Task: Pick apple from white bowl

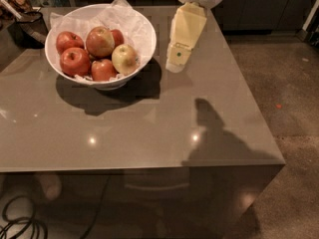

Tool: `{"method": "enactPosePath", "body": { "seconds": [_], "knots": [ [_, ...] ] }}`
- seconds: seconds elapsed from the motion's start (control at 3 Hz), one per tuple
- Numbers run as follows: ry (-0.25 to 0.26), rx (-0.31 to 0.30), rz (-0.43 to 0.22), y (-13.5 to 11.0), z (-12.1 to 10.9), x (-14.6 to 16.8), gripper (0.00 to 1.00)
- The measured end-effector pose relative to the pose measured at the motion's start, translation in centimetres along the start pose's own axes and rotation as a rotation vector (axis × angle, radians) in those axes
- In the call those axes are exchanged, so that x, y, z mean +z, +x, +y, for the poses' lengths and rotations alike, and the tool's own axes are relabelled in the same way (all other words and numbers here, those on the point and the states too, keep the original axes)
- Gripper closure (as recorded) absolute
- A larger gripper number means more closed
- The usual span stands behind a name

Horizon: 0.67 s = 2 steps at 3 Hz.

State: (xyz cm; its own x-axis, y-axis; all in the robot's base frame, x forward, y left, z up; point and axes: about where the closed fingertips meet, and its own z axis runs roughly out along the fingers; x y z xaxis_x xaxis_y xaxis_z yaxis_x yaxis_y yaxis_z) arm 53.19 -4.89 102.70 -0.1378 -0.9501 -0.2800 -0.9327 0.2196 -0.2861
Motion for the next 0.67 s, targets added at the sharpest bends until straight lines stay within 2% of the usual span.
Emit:
{"method": "enactPosePath", "body": {
  "seconds": [0.67],
  "knots": [
    [-0.092,0.074,-0.068,-3.6,-1.8,3.2,0.00]
  ]
}}
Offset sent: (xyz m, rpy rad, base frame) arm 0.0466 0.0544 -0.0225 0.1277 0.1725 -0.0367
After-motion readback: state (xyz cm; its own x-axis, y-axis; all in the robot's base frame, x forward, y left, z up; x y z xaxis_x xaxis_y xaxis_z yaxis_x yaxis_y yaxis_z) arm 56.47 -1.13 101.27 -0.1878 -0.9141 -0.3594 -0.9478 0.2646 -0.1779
